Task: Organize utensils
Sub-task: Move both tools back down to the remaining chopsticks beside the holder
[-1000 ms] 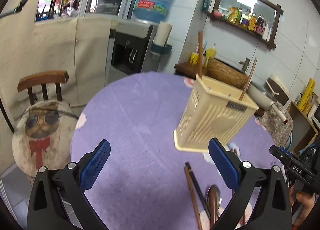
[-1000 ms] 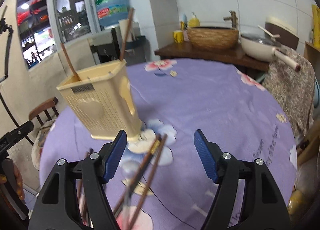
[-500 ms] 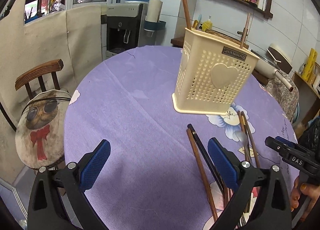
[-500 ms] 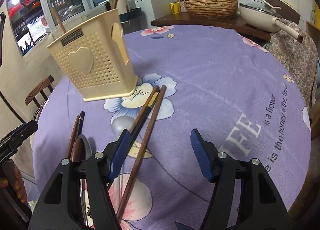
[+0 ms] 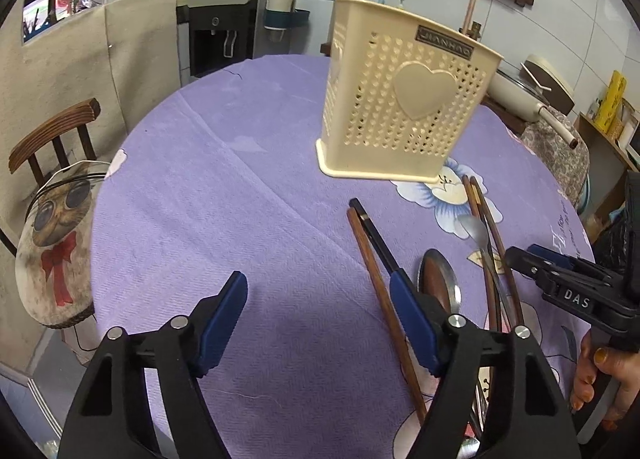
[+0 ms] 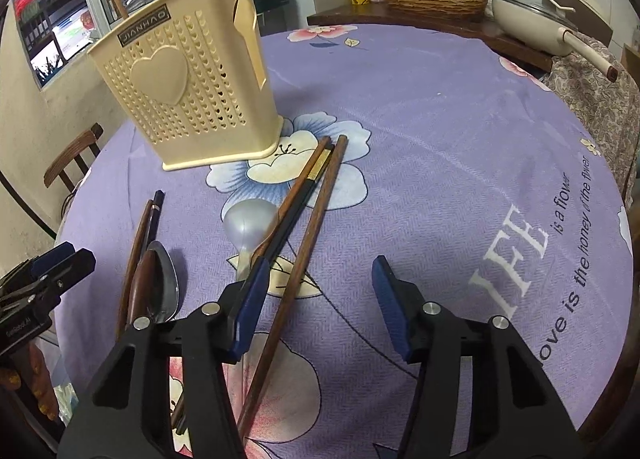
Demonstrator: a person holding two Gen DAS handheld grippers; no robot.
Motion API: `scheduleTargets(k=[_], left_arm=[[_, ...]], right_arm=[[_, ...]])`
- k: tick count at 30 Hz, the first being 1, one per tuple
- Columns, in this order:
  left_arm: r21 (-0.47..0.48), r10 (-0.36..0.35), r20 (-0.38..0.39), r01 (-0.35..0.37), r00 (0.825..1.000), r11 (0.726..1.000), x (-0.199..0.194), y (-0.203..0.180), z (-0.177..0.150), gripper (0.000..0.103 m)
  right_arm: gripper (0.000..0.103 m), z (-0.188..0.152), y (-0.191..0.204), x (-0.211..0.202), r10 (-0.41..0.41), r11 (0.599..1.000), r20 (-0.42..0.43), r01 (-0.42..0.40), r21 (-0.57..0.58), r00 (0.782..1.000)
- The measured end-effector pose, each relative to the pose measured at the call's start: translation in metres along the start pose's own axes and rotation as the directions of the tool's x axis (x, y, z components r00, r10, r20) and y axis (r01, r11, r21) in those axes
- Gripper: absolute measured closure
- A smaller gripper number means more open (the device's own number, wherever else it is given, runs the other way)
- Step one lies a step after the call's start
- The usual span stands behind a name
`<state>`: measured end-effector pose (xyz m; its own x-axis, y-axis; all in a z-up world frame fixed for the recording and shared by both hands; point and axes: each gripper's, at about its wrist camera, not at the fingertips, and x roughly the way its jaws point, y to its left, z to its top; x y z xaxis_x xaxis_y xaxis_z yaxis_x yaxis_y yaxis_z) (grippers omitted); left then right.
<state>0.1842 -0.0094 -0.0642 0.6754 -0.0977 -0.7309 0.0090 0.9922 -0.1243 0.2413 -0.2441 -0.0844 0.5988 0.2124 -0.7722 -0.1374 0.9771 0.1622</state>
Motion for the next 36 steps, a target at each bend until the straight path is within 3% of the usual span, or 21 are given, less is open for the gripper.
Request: scheduleTargets(k=[12,18,24,30,36], left_arm=[[0.024,-0.011,-0.04,0.012,0.999,1.0,0.01,-0.013,-0.002,0.039],[0.046,-0.001,-0.046,0.003,0.999,0.999,0.014,-0.019,0.0,0.042],[0.049,0.008,-0.093,-0.004,0.996,0.999,0.026,-0.023,0.001,0.053],[0.067,0.046,-0.092,-0.04,0.995,0.997,0.031,-0.03,0.003,0.06],[0.085,0.066,-0.1,-0.057,0.993,0.995,0.039,-0.036,0.012,0.077]], right_arm=[[0.066,0.013,0.011,0.019,-0.117,0.99,-0.034,0.113,-0.086,0.993],[0.07,0.032,0.01,0.033,-0.125,0.988,-0.038,0.12,-0.099,0.991],[0.072,0.043,0.007,0.04,-0.126,0.988,-0.034,0.122,-0.096,0.991],[0.072,0.046,0.006,0.043,-0.131,0.988,-0.032,0.128,-0.086,0.991],[0.078,0.053,0.006,0.049,-0.137,0.989,-0.027,0.135,-0.064,0.99]])
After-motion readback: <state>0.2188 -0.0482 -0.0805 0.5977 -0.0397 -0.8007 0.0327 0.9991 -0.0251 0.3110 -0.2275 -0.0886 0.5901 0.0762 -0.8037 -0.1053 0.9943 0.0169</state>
